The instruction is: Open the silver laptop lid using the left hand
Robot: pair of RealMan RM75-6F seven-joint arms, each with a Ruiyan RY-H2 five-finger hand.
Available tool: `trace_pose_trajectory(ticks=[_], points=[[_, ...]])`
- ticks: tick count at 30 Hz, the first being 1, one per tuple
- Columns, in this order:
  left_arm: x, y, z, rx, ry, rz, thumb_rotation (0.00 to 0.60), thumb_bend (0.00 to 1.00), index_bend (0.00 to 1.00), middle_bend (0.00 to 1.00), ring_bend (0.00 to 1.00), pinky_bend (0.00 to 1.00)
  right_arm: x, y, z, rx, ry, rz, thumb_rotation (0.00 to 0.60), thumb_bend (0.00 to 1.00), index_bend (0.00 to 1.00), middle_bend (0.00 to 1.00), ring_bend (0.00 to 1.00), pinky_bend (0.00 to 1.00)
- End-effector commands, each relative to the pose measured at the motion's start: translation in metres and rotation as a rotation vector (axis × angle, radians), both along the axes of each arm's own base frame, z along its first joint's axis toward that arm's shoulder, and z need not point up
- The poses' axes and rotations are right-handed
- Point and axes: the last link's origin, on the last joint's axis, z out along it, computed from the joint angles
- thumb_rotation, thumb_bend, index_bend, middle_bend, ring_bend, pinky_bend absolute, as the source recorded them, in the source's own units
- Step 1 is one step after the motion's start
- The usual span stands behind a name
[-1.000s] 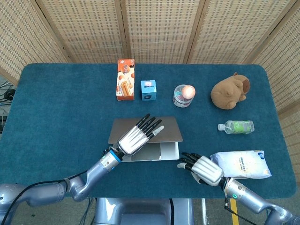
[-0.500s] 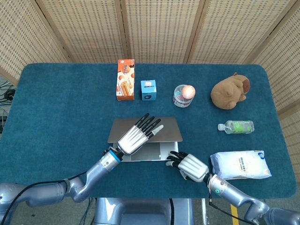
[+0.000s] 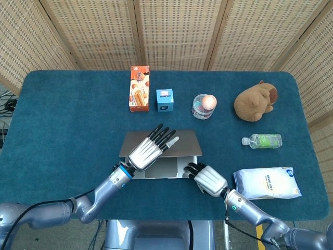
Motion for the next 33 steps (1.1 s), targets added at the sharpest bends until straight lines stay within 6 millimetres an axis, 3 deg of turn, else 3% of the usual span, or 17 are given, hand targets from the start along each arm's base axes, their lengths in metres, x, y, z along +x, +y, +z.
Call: trace_pose_trajectory(ticks=[1,21,33], points=[[0.000,0.000,0.001,-0.001,-0.005,0.002,0.600,0.50,0.00,0.00,0.00,0.00,0.006,-0.001,-0.006,-0.048,0.044,0.029,0.600,1.00,0.23,0.20,0.15,0.25],[0.007,0.003,0.008,0.031,-0.003,-0.018,0.600,0.51,0.00,0.00,0.00,0.00,0.002,0.006,-0.011,-0.003,0.124,0.014,0.600,1.00,0.23,0.20,0.17,0.28],[0.025,0.031,0.024,0.105,-0.027,0.029,0.600,0.51,0.00,0.00,0.00,0.00,0.007,0.008,-0.010,0.019,0.105,0.023,0.600,1.00,0.23,0.20,0.17,0.28]])
